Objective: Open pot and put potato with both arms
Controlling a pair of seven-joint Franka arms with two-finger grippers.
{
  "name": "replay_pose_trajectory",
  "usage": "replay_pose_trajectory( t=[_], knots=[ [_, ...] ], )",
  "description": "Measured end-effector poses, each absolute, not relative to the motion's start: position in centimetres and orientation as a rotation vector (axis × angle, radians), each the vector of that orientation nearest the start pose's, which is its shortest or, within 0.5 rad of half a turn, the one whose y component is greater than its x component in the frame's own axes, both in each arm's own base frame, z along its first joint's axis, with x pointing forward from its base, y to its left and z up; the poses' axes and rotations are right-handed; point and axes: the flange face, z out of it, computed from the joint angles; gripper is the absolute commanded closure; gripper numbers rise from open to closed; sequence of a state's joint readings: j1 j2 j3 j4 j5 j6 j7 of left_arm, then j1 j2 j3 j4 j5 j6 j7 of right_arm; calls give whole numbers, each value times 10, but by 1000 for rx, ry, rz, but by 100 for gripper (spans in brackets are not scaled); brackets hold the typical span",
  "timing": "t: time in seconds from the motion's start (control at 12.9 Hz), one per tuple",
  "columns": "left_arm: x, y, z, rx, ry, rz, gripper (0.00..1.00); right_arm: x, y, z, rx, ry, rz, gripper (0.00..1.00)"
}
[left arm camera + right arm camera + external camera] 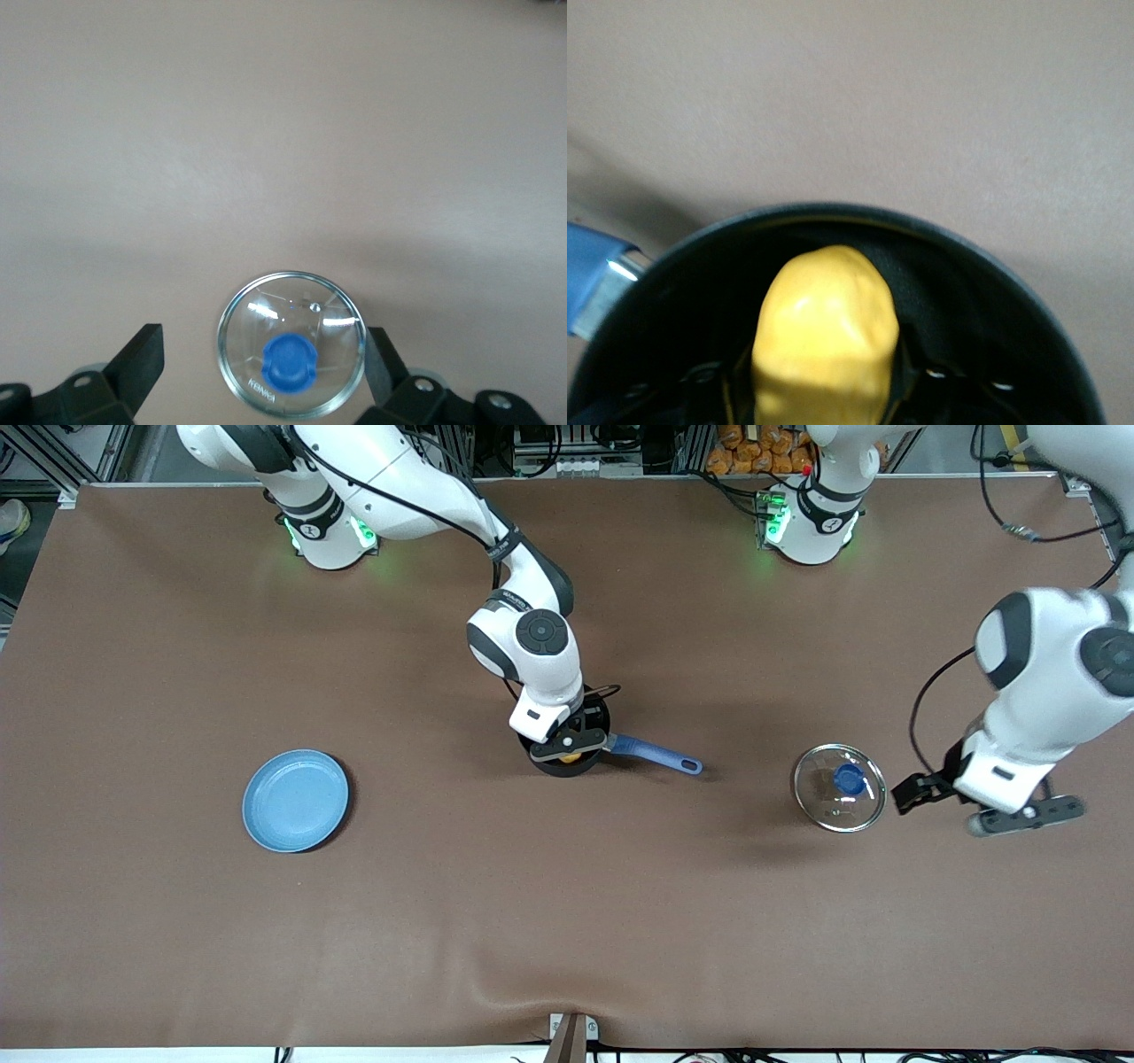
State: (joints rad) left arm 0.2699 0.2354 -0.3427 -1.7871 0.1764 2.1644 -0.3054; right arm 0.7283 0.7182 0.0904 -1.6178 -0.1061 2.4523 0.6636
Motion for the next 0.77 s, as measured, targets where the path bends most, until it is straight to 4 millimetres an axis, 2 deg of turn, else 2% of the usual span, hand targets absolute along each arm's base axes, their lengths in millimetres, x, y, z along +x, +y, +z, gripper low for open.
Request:
replay_pose_trajectory(
  t=[0.08,0.23,0.46,0.62,0.77],
  knots=[
    [635,-32,474,-3067,-238,-254,0,490,509,221,-3052,-315,-154,0],
    [631,-41,524,-3062,-212,-231,0,495,507,239,-3072,-306,-143,0],
    [628,-52,567,-3103,-209,-235,0,509,488,294,-3125,-288,-114,0],
    [612,-52,599,-3110,-225,-182,0,525,454,345,-3173,-218,-81,0],
    [591,-54,632,-3116,-232,-168,0,547,398,400,-3217,-80,-48,0]
  ],
)
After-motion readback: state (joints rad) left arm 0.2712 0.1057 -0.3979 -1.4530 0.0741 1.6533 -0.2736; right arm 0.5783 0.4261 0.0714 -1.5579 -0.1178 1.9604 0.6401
